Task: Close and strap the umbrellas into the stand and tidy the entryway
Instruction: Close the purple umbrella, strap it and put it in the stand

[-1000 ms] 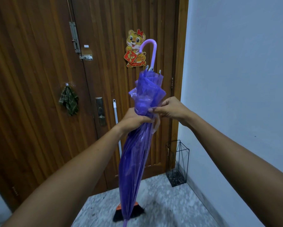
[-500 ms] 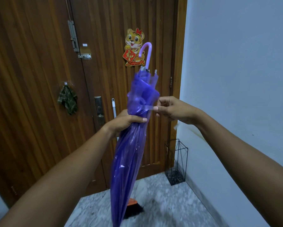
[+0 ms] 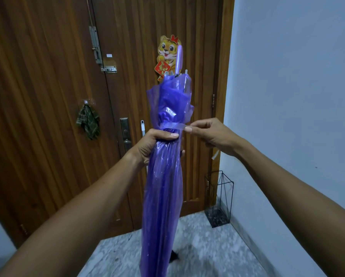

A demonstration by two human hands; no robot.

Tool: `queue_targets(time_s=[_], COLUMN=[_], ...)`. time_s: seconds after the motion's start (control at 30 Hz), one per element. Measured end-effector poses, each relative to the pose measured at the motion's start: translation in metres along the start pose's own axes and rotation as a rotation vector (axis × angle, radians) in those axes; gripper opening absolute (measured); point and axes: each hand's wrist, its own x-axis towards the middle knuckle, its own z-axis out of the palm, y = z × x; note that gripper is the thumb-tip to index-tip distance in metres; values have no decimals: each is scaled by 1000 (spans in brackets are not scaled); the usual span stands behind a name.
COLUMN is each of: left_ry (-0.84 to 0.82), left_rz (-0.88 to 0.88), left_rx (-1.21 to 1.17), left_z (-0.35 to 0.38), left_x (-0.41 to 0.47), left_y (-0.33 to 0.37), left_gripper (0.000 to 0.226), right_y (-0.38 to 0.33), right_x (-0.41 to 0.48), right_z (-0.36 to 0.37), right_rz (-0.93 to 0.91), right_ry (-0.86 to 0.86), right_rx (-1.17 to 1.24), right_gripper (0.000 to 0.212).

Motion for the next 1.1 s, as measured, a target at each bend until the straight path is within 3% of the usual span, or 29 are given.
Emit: queue_targets(time_s=[0.3, 0.43, 0.57, 0.67, 0.77, 0.83, 0.9, 0.97, 1.1], left_ry=[-295, -337, -56, 205, 248, 329, 527, 630, 562], left_rz=[-126, -211, -235, -135, -17, 44, 96, 157, 231], left_rx=[-92, 17, 243, 487, 614, 711, 715, 698, 706], left_z=[16, 10, -4, -8, 3, 14, 17, 16, 18], left_x=[1, -2, -3, -2, 1, 9, 17, 21, 18], left_y=[3, 1, -4, -17, -29, -39, -48, -48, -34], left_gripper=[36, 49, 67, 53, 60, 72, 82, 67, 23], right_y=[-3, -10, -7, -4, 2, 0, -8, -13, -12], right_x=[11, 6, 7, 9, 16, 21, 23, 24, 22], right_z=[0, 1, 5, 7, 18, 27, 31, 29, 23], right_rz=[116, 83, 24, -2, -35, -38, -57, -80, -23], right_ry=[-150, -129, 17, 219, 391, 410, 378, 355, 331], right_rx=[310, 286, 189, 64, -56, -137, -215, -256, -289], right_gripper=[60, 23, 36, 30, 38, 49, 53, 59, 82])
